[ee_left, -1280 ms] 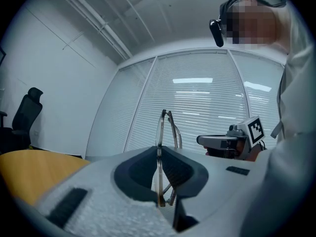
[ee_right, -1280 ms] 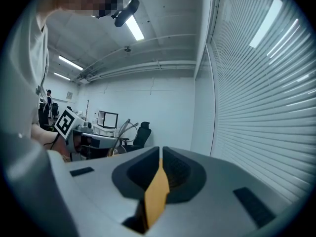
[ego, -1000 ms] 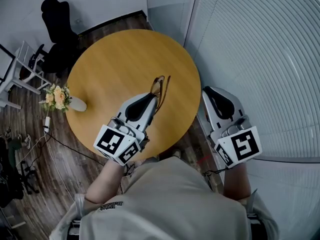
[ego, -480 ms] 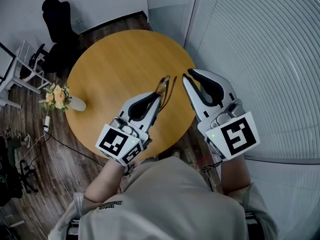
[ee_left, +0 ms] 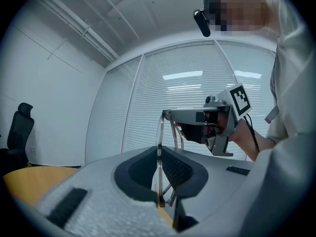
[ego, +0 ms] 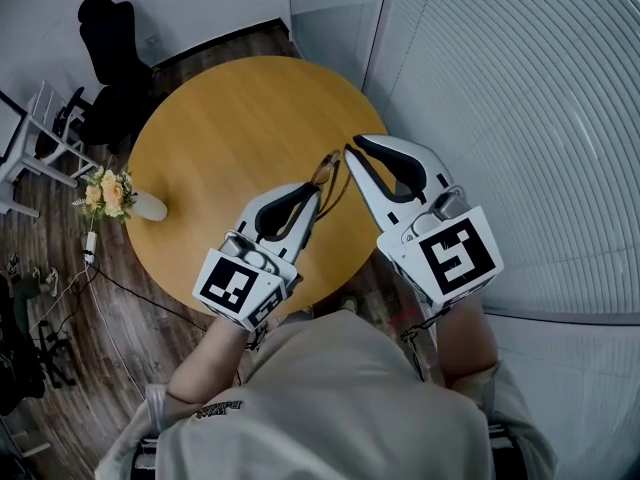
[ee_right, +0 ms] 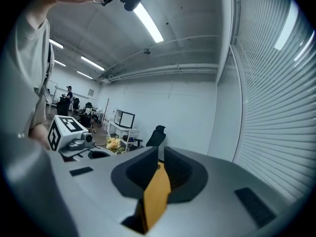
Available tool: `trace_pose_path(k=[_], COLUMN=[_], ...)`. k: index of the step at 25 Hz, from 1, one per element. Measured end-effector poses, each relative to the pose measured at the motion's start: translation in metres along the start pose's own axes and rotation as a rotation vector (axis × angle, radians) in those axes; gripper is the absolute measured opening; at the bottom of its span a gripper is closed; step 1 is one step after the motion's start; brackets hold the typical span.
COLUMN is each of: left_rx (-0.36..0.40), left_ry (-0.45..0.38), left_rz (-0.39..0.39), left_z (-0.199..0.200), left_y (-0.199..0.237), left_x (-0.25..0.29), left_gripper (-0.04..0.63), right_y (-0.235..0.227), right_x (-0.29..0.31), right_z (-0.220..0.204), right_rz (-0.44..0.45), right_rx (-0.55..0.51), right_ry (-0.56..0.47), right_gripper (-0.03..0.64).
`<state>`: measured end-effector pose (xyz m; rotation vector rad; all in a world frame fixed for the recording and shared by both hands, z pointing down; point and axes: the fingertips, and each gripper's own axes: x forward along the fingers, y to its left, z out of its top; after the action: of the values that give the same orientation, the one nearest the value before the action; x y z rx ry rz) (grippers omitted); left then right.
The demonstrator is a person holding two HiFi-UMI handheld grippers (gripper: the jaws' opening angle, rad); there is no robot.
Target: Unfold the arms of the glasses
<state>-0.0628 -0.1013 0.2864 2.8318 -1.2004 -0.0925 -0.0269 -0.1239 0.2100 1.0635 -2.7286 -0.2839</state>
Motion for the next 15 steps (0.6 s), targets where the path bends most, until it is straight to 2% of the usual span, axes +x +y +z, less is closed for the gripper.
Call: trace_pose_path(k=[8, 15], left_rx=[-0.083, -0.081], left_ry=[-0.058, -0.08], left_rz=[0.068, 0.128], left_z=[0.014, 0.031], left_y=[0.018, 0.038], left_x=[-0.008, -0.012], left_gripper=[0.043, 0.043], right_y=[-0.006, -0.01], right_x=[-0.016, -0.026], right_z=[-0.002, -0.014], right_rz=[-0.023, -0.029], right_rx=[0.031, 0.073], right_ry=[-0.024, -0.016], right_gripper=[0.041, 0.041])
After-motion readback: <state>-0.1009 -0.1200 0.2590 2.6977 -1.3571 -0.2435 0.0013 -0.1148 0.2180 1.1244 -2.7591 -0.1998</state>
